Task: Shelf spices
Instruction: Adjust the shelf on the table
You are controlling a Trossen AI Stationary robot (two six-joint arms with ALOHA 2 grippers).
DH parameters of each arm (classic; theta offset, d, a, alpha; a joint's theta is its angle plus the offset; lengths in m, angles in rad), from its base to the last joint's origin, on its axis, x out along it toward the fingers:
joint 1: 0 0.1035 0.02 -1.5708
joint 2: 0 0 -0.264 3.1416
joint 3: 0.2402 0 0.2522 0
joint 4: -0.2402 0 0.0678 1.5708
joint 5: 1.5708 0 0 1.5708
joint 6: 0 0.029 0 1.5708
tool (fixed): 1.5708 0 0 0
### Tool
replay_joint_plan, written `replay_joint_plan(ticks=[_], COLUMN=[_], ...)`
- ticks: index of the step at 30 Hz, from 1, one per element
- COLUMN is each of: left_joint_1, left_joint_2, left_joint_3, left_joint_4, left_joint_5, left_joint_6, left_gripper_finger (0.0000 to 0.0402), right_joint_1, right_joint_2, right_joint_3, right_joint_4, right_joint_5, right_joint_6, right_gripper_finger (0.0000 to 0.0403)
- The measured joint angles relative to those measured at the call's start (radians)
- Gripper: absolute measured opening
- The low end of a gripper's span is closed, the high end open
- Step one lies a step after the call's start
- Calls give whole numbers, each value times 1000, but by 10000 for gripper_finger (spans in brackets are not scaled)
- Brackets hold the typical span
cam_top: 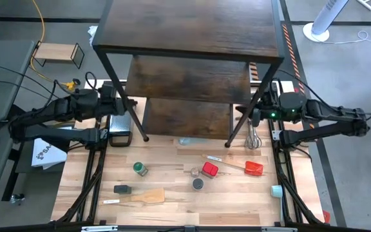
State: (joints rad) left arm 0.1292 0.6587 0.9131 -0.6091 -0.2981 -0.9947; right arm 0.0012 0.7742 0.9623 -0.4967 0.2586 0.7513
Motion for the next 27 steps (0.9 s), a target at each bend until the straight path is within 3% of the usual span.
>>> replay_joint_plan(ticks=[7, 21, 27], left_joint_1=[-115, -274, -304], left_joint_2=[0, 4, -13], left_joint_3=[0, 0, 2], left_joint_4=[-1, 0, -52], left_joint_5=[-57, -133, -283], left_joint_6=[-100, -241, -216], left_gripper_finger=[0, 0, 0], right_joint_1=[55, 54, 54], right_joint_2=[-1, -3, -16], right_joint_3=[0, 0, 0], right_joint_4=[-6, -39, -65], right_joint_5=[67, 91, 156], right_joint_6=[9, 3, -13], right_gripper_finger=[0, 0, 0])
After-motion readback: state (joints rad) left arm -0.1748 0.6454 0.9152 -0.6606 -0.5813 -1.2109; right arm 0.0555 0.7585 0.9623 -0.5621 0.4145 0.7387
